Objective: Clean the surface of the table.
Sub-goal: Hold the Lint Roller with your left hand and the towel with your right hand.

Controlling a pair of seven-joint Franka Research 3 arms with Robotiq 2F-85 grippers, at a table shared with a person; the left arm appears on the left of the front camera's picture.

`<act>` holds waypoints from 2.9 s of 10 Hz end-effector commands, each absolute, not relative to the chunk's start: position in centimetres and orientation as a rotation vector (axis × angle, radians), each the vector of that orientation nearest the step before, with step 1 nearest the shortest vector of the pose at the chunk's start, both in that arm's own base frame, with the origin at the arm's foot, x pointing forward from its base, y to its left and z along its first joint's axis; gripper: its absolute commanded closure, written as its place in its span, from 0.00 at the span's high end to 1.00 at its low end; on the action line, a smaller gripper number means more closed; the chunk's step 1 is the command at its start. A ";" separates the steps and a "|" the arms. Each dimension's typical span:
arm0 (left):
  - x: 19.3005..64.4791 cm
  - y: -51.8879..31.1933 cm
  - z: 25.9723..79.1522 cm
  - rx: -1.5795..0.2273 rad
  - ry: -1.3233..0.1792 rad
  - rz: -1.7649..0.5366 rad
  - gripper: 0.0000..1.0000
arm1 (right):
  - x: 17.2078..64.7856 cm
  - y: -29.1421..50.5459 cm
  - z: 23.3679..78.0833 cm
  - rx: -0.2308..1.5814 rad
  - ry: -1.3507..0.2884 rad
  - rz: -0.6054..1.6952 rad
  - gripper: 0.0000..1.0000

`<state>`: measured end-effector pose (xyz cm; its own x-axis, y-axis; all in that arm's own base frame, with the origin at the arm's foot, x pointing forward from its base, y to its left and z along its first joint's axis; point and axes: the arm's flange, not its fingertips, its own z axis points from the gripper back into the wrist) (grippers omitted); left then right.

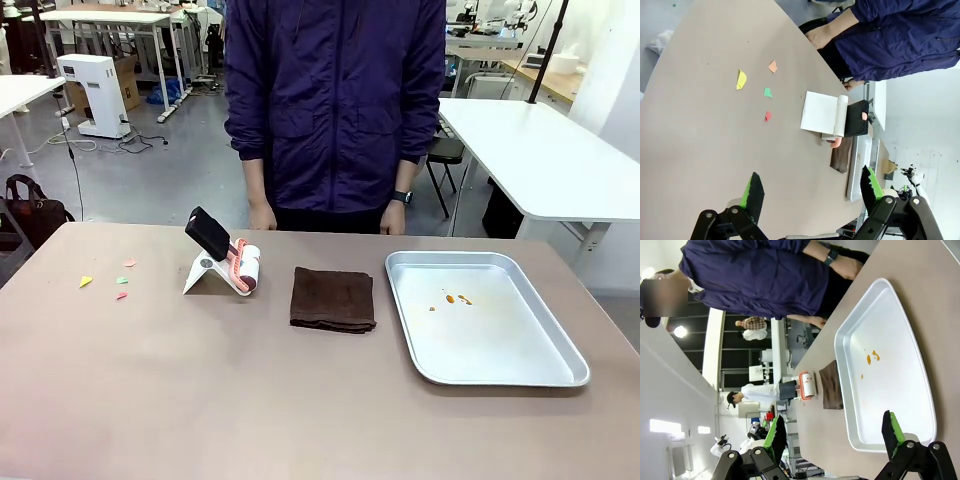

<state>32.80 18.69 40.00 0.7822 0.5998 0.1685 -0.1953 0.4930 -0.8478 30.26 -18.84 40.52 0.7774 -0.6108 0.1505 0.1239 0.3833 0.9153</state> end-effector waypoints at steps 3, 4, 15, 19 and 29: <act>35.1 14.7 43.2 -0.920 -0.503 0.364 1.00 | 31.4 -11.8 43.6 0.755 -0.647 -0.337 1.00; 36.9 12.4 44.7 -0.892 -0.491 0.277 1.00 | 32.5 -8.7 45.0 0.722 -0.652 -0.241 1.00; 48.6 -0.3 45.0 -0.828 -0.252 0.141 1.00 | 37.2 25.2 43.3 0.542 -0.355 0.036 1.00; 49.3 -2.0 44.2 -0.819 -0.159 0.124 1.00 | 36.7 25.5 41.1 0.535 -0.306 0.072 1.00; 53.7 -5.7 41.8 -0.827 -0.076 0.148 1.00 | 47.1 31.2 36.3 0.308 -0.036 0.005 1.00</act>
<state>53.12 -4.92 41.54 0.9832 0.1770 0.0439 -0.0861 0.6628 -0.7438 45.40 28.85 35.62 0.9962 0.0206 0.0849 -0.0496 0.9333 0.3556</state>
